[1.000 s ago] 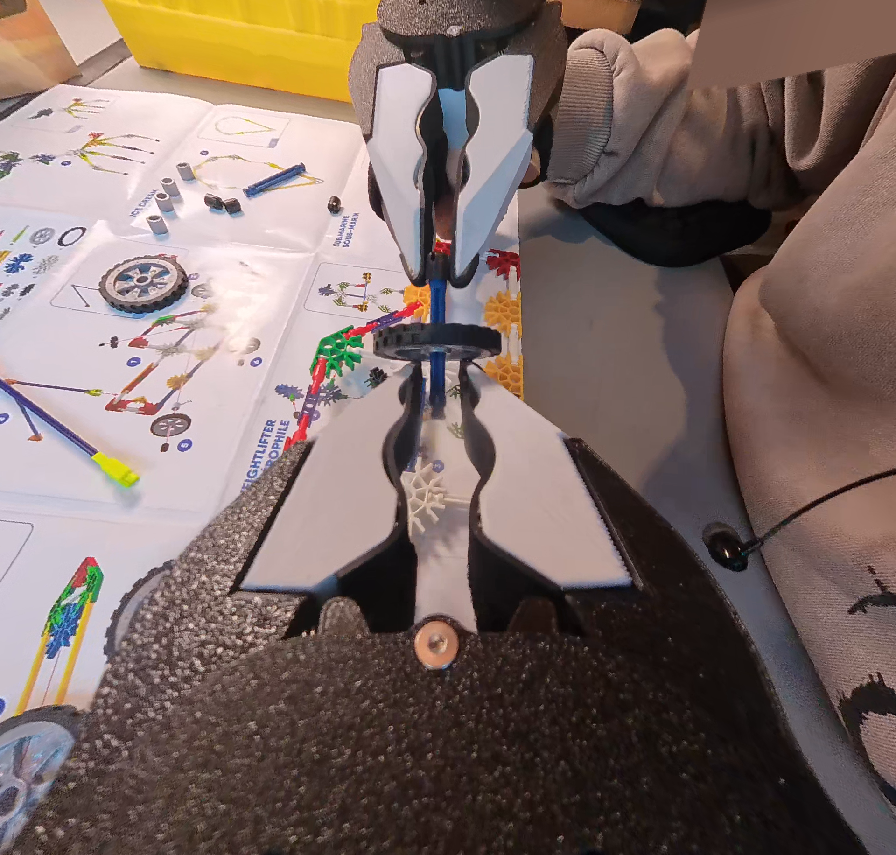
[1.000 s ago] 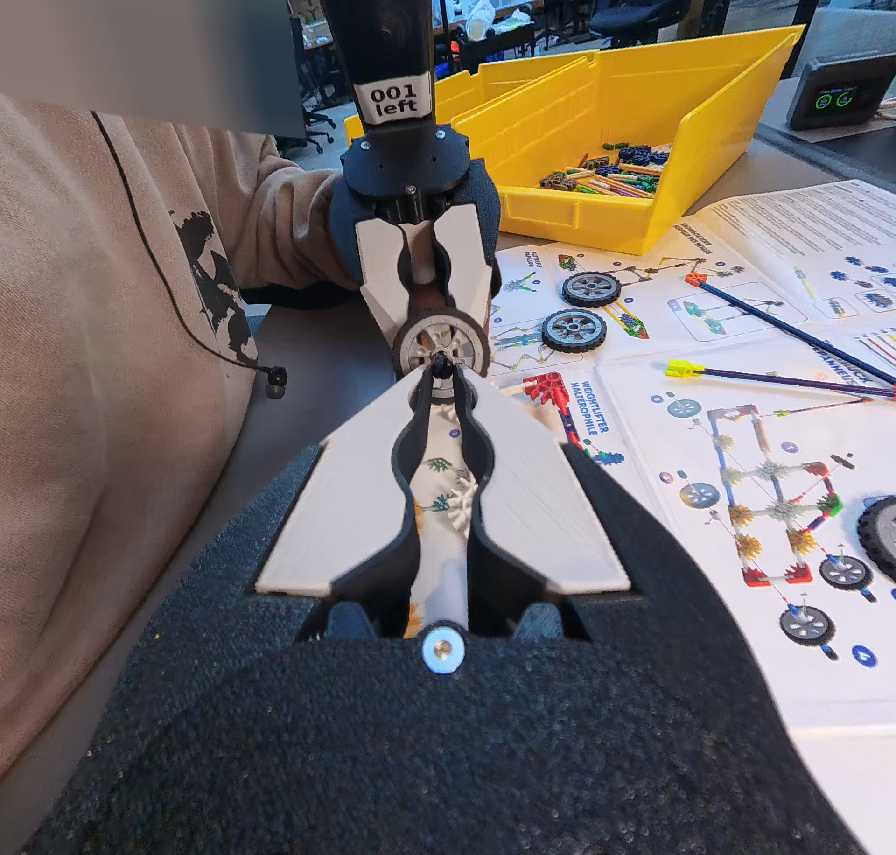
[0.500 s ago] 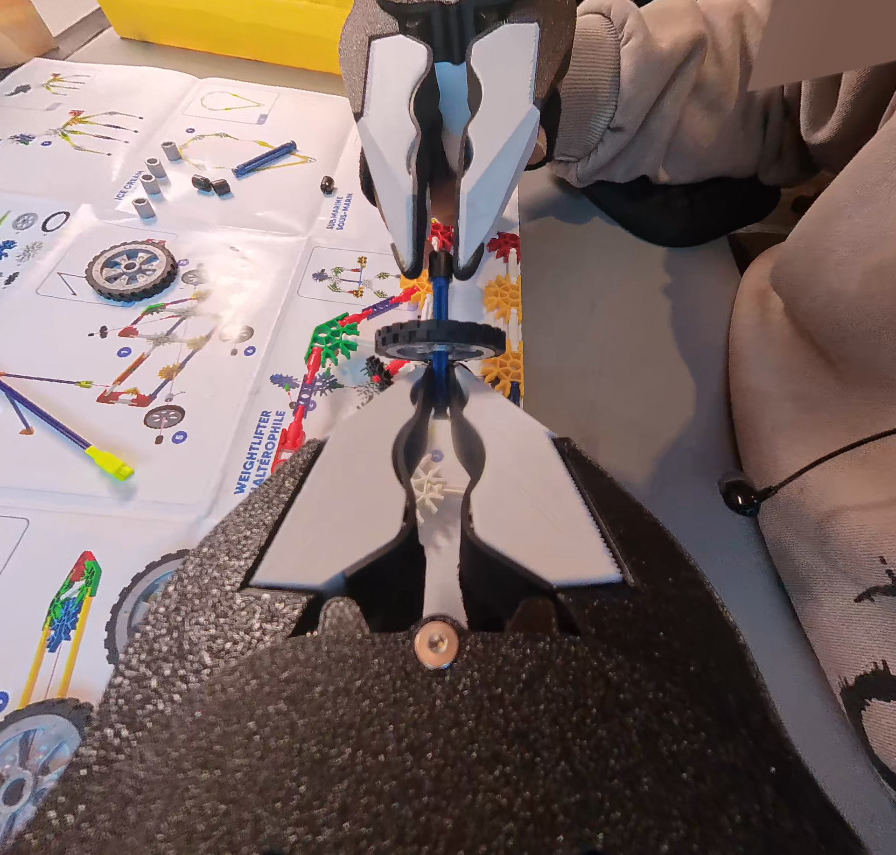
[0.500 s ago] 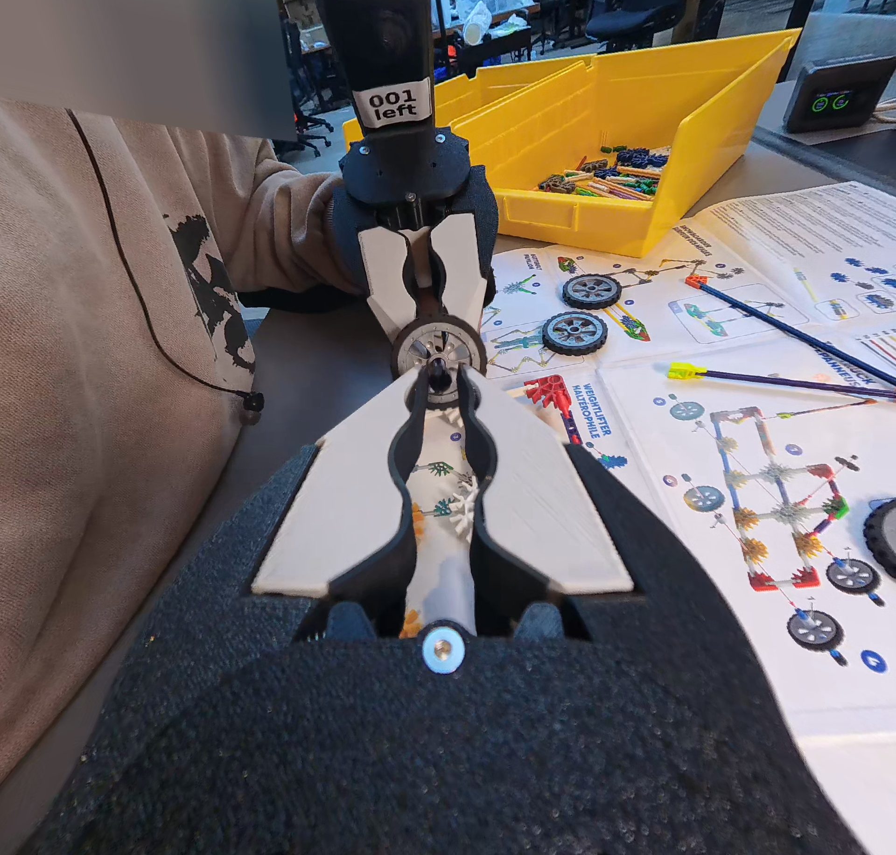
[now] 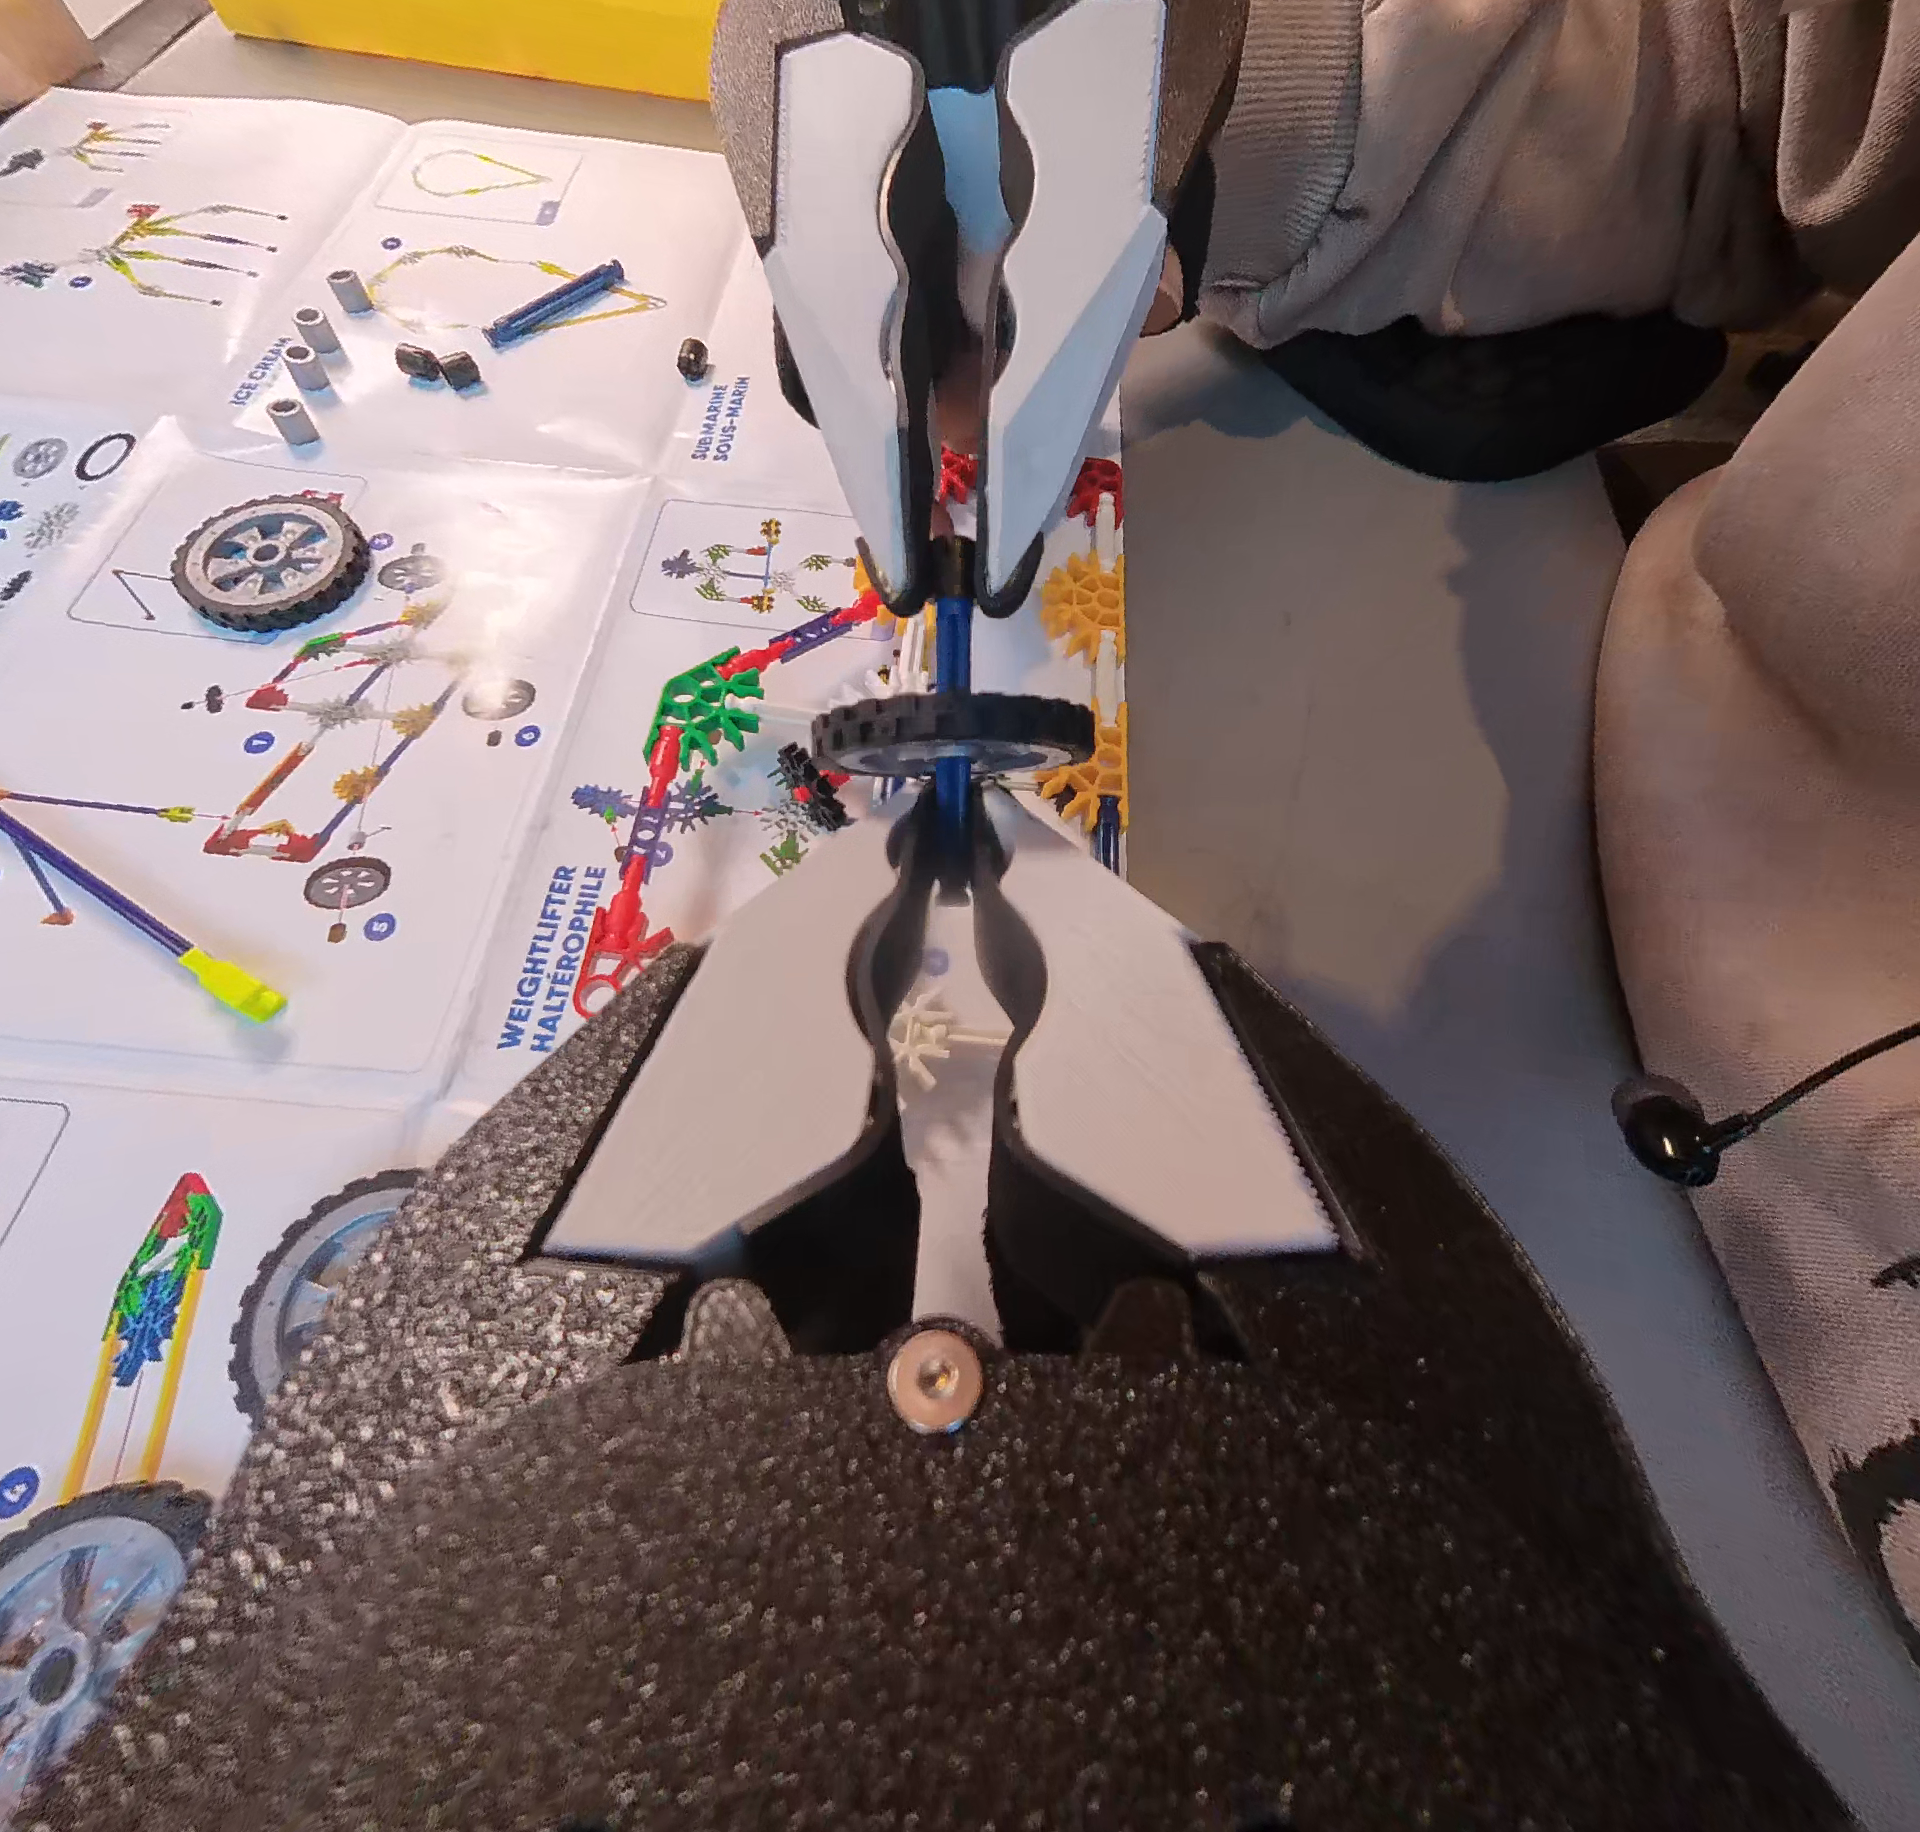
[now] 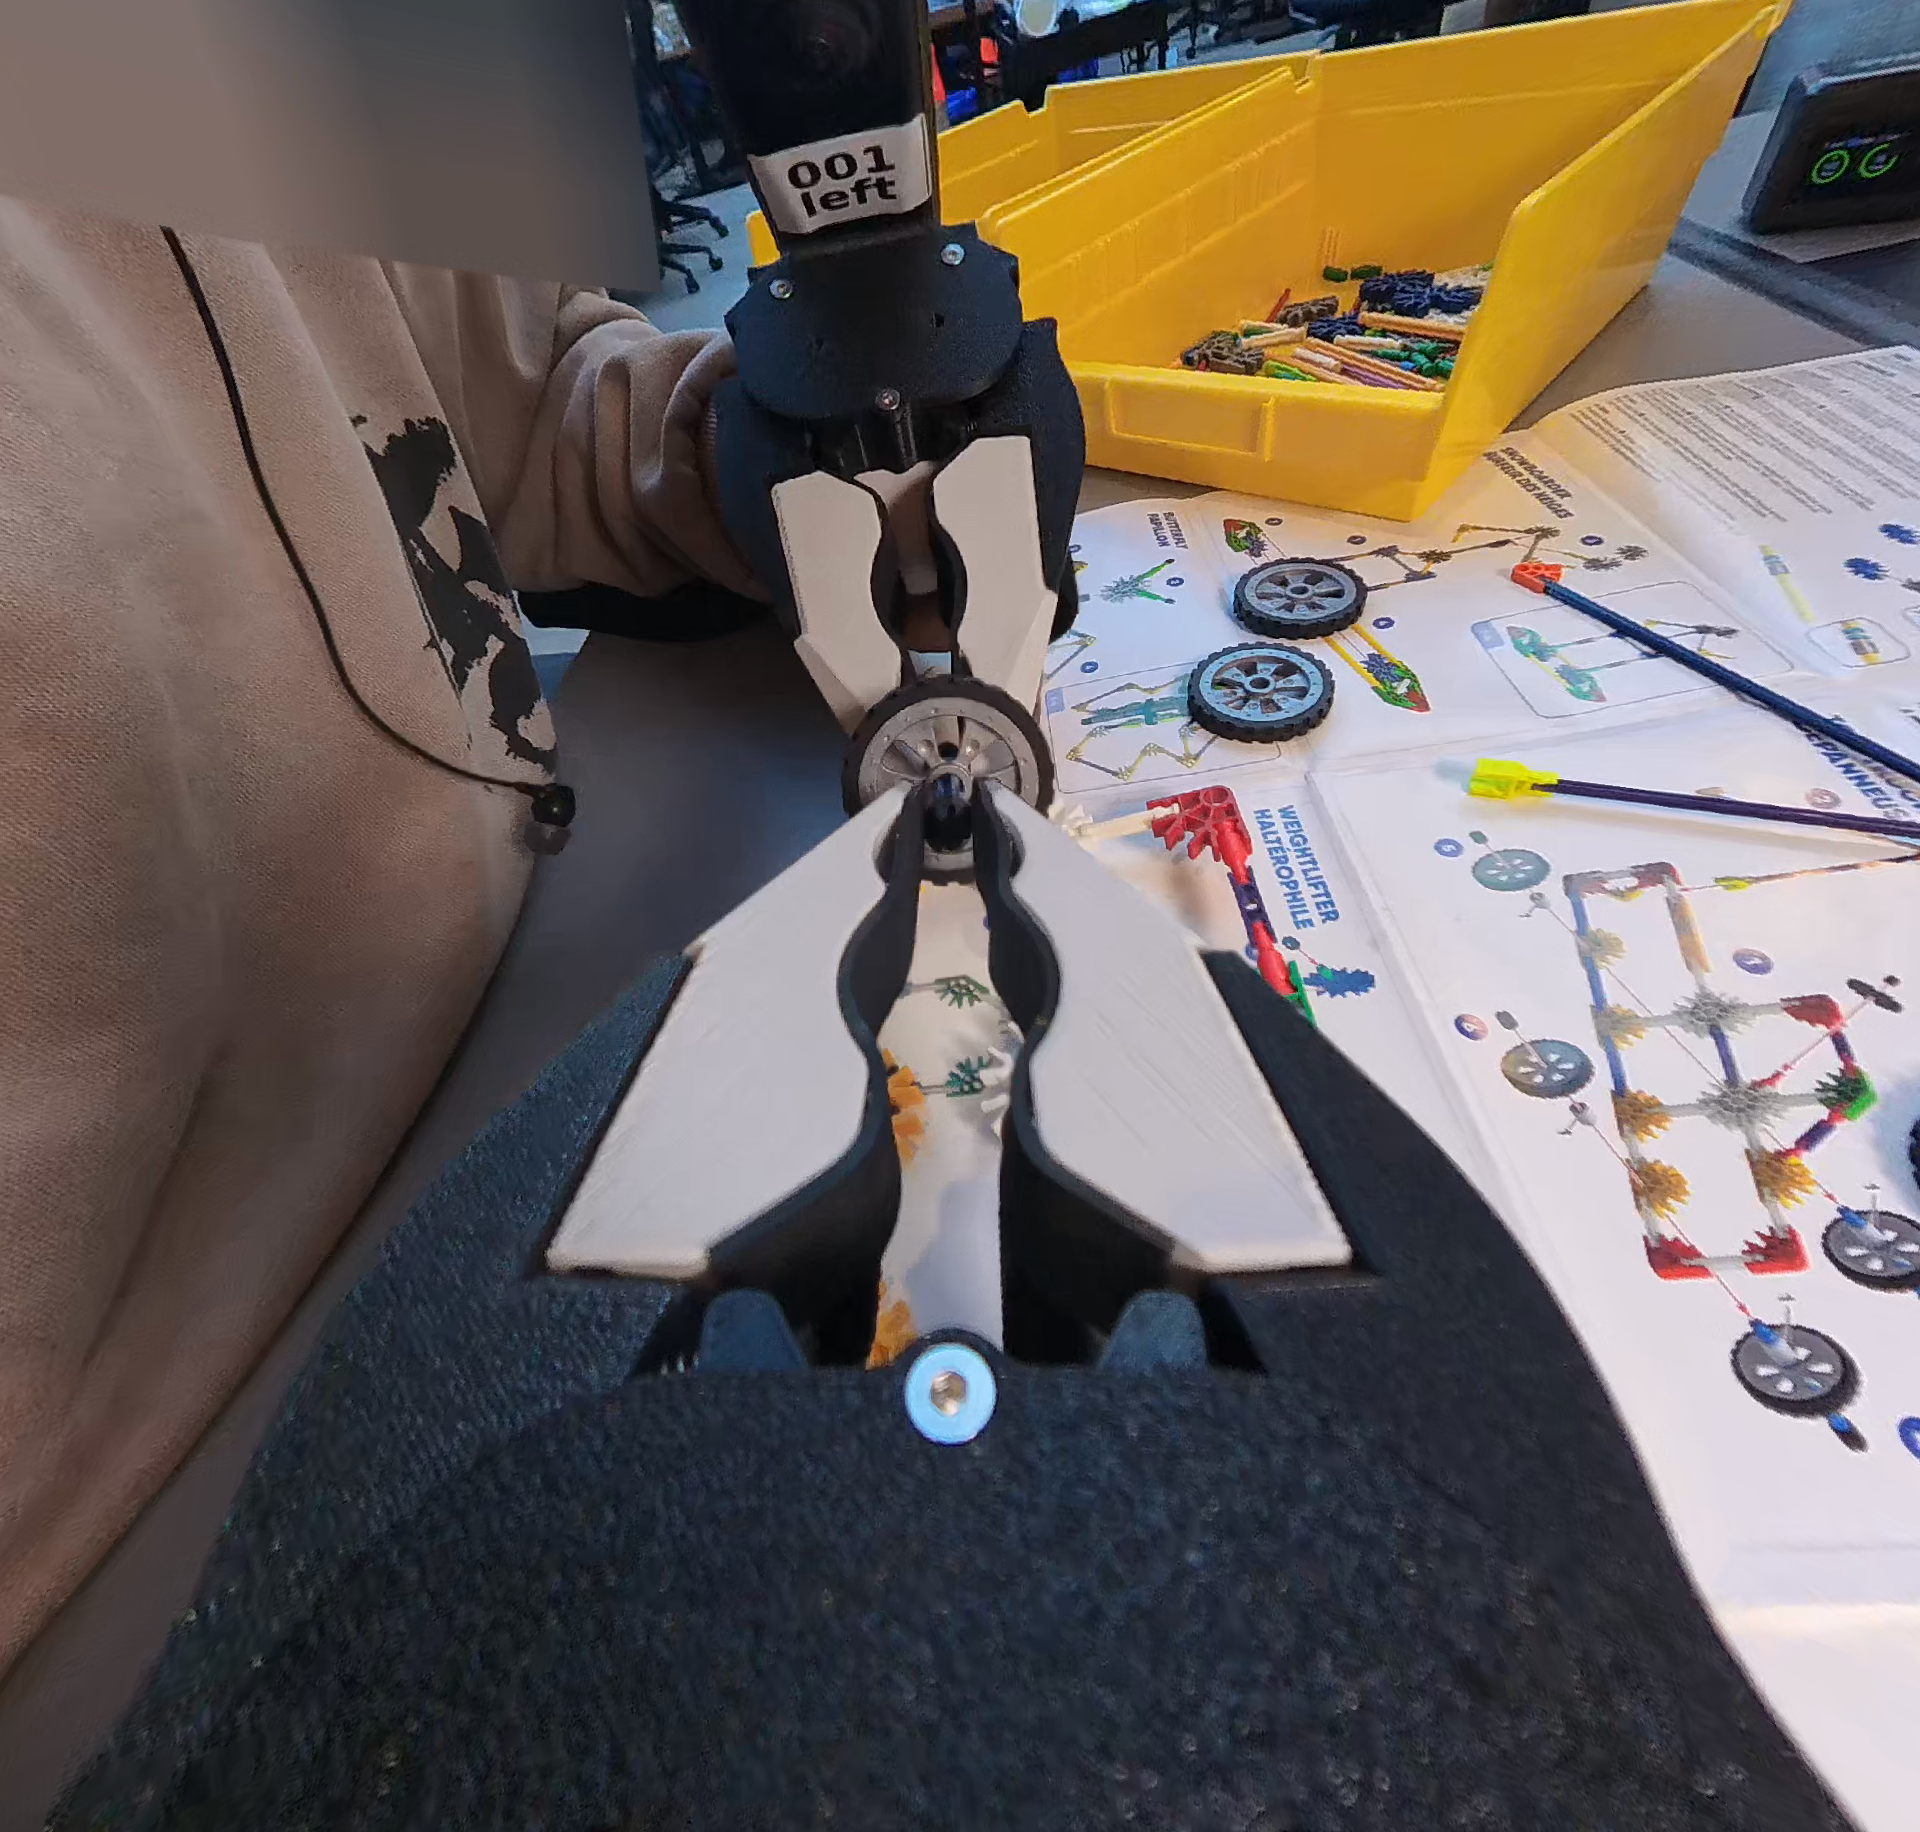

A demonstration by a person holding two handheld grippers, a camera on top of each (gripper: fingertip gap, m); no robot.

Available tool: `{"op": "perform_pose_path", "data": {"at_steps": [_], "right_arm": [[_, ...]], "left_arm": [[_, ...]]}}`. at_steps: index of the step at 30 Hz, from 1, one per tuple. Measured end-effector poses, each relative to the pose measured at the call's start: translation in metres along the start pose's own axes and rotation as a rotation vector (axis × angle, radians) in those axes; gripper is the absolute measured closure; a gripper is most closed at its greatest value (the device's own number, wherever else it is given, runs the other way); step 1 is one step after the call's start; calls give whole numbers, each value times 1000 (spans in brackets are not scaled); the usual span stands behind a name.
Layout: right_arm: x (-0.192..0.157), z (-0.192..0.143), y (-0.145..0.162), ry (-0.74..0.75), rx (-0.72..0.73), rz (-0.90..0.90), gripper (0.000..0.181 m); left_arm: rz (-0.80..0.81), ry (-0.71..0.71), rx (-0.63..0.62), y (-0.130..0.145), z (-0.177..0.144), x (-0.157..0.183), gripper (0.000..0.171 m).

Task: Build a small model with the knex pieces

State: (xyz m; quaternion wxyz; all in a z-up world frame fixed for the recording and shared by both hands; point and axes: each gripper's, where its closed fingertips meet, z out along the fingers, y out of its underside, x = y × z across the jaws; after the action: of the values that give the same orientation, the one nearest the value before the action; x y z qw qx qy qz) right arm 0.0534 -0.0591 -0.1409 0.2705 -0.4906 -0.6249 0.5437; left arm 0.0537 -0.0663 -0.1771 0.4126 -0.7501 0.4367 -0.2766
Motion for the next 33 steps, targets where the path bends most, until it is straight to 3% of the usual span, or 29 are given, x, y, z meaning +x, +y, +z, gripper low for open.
{"op": "perform_pose_path", "data": {"at_steps": [15, 18, 26, 33], "right_arm": [[-3, 6, 3, 13, -39, -24, 175], [-8, 8, -1, -6, -11, -23, 175], [12, -35, -41, 73, 200, -7, 166], [34, -47, -34, 162, 198, 8, 166]], "left_arm": [[-8, 13, -4, 2, 5, 3, 171], [-10, 24, 45, -9, 3, 8, 170], [-28, -61, 89, -12, -10, -15, 170], [-65, -96, 66, -2, -6, -26, 170]]}}
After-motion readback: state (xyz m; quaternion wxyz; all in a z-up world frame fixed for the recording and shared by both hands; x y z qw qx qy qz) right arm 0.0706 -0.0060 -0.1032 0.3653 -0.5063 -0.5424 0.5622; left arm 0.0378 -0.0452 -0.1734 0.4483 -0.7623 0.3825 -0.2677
